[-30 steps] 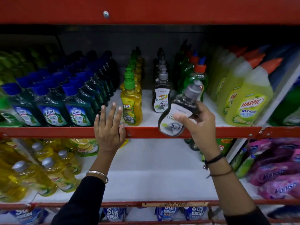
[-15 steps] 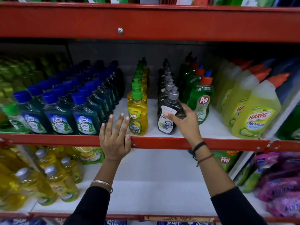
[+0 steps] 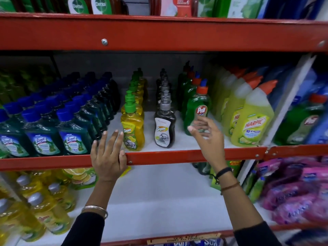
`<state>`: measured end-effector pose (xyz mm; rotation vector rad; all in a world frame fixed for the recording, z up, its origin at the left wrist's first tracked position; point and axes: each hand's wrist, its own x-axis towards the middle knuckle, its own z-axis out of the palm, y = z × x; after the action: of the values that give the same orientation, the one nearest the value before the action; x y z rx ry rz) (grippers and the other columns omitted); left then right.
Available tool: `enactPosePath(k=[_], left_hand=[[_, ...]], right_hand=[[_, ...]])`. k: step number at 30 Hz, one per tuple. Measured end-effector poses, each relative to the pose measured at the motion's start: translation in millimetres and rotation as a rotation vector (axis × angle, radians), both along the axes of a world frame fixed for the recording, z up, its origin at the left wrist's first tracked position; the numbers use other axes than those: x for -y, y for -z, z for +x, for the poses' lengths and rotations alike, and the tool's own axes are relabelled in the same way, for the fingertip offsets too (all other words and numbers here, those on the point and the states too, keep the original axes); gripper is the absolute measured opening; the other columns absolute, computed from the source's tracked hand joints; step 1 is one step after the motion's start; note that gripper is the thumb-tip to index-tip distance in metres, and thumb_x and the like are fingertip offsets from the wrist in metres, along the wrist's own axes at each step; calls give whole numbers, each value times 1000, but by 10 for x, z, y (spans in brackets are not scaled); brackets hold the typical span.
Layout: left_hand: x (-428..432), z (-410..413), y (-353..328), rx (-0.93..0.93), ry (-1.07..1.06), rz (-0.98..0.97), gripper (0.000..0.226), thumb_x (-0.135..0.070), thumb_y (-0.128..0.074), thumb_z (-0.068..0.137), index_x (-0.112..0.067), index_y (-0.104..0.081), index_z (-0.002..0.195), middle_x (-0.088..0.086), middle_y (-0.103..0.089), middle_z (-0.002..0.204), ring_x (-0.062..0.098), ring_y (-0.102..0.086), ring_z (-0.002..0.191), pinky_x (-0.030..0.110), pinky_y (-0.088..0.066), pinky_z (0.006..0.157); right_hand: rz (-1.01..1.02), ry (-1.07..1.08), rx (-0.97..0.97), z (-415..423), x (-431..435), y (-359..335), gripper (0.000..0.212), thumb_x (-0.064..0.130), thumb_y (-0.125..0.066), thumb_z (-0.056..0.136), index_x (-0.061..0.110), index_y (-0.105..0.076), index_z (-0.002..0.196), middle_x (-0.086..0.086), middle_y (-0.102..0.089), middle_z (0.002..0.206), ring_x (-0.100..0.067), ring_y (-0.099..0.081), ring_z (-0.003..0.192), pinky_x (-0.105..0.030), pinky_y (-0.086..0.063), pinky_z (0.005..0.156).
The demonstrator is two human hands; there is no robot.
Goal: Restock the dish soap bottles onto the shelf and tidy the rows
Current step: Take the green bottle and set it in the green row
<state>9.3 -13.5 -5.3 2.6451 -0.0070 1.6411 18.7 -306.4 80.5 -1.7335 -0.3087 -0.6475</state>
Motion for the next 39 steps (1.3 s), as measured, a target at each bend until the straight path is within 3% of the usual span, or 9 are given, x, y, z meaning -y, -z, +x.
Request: enactPosePath(k=[8,12,17,22,26,29,32,34,39], left_hand=[[469,-33,31,140,116,42,56,-34,-35,97,-17,-26,150,8,-27,157,26,-21,147,52,-12,116],[852,97,-175,177,158,86,57,-33,-38,97,-16,-27,151,3,-19,161,28,-23,146,52,-9,117],[968,259,-270,142,76,46,58,-36,-34,98,-16,-26,151,4,-19,161,25,-18,147,54,-15,114],[971,276,-248,128,53,25,60,-37,-34,96,-16,-26,151,6,-26,158,25,-19,147,53,-12,116],[966,271,-259,115,53,17,61,-38,-33,95,-17,-25,151,5,-25,159,25,-18,148,51,-7,118],[969,275,-254,120,48,19,60,-37,-32,95,-16,-26,151,6,-26,159,25,-19,148,52,-8,118],[973,266,-258,123,51,20,60,-37,-32,95,-16,-28,151,7,-28,158,26,-20,147,53,-11,117],[969,261,-256,121,55,19,59,-37,-32,95,-17,-28,150,7,-28,157,25,-20,147,53,-11,117],[977,265,-261,129,60,16,58,-37,-33,96,-17,-28,150,7,-30,157,25,-20,147,54,-16,115]], right_hand=[[266,515,191,-95,1249,31,17,27,-65,82,29,-59,97,3,-64,89,-7,-59,81,-29,-51,74],[260,775,203,45,1771,78,38,23,-63,84,7,-53,117,-16,-58,115,-23,-56,106,-36,-46,97],[143,869,-10,307,2211,132,78,37,-68,76,7,-30,138,-19,-37,144,-36,-36,134,-52,-32,111],[110,841,-77,431,2347,102,89,31,-73,78,4,-21,145,-20,-29,152,-34,-28,141,-47,-24,117],[125,940,-31,429,2397,35,85,30,-79,67,5,-37,135,-19,-47,140,-34,-45,129,-47,-38,109],[229,961,49,326,2320,43,83,30,-82,63,10,-40,132,-15,-51,136,-29,-51,121,-39,-44,102],[302,928,148,186,2160,17,81,23,-83,65,8,-40,132,-15,-50,136,-18,-49,112,-3,-38,87],[270,961,192,86,2034,-56,81,23,-83,64,5,-41,130,-16,-50,134,-14,-46,109,5,-33,82],[95,974,192,-113,1646,-190,83,41,-83,55,14,-46,124,-10,-57,126,-24,-56,110,-39,-50,88]])
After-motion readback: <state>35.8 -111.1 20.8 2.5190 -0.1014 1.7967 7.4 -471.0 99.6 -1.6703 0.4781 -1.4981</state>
